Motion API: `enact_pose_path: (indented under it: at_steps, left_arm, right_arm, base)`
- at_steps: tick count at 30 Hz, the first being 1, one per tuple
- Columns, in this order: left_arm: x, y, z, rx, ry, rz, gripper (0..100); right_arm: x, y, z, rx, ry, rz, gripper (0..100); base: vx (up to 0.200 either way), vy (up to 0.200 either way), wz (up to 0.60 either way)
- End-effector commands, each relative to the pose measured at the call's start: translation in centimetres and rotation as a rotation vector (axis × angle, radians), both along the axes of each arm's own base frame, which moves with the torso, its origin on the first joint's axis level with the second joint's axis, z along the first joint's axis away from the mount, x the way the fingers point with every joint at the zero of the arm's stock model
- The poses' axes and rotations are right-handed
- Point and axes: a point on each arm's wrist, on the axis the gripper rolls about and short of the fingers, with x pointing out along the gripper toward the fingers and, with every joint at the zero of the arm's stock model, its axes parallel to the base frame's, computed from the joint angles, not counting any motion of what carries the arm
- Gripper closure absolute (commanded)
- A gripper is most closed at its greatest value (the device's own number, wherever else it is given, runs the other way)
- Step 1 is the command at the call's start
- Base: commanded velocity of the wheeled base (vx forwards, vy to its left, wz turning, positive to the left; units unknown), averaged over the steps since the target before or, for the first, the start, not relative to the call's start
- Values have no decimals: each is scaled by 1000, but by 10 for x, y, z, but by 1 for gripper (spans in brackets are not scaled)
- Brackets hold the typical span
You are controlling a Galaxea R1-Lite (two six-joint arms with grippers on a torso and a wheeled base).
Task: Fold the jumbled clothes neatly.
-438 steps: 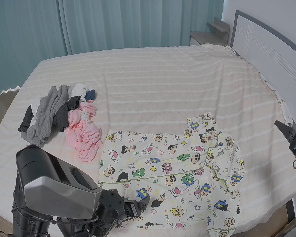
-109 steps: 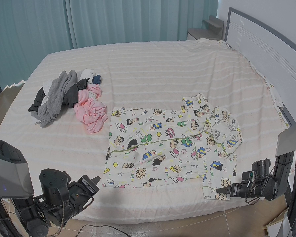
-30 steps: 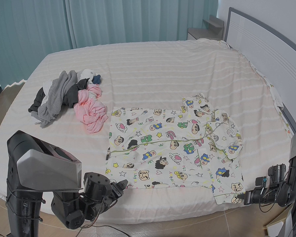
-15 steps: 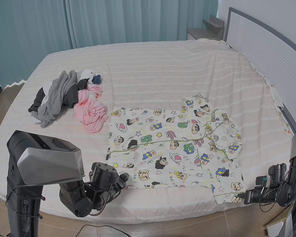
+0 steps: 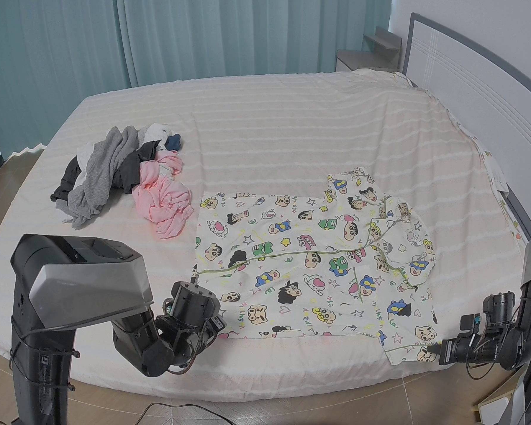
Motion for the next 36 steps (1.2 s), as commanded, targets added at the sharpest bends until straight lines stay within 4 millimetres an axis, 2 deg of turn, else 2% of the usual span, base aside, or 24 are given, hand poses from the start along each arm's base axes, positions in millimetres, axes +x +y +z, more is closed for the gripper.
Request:
enact_pose_path:
  at_steps: [1, 5, 12, 20, 31, 36]
  left_arm:
    - [-7, 5, 8, 2, 1, 2, 100]
    - [-15, 9, 9, 12, 18, 0, 100]
    - [-40, 15, 11, 40, 65, -25, 100]
    - [-50, 20, 14, 47, 81, -26, 100]
    - [-80, 27, 12, 73, 151, -49, 100]
    - [-87, 27, 10, 79, 169, -59, 100]
  right_arm:
    - [-5, 0, 1, 1, 16, -2, 100]
    - [-5, 0, 5, -4, 4, 3, 100]
    - [-18, 1, 14, -35, 62, 53, 100]
    - [-22, 1, 15, -38, 82, 63, 100]
    - [-35, -6, 20, -52, 142, 72, 100]
    - [-41, -4, 25, -43, 161, 87, 100]
  base:
    - [0, 0, 0]
    - [0, 0, 0]
    - [0, 0, 0]
    - [0, 0, 0]
    - [0, 0, 0]
    - [0, 0, 0]
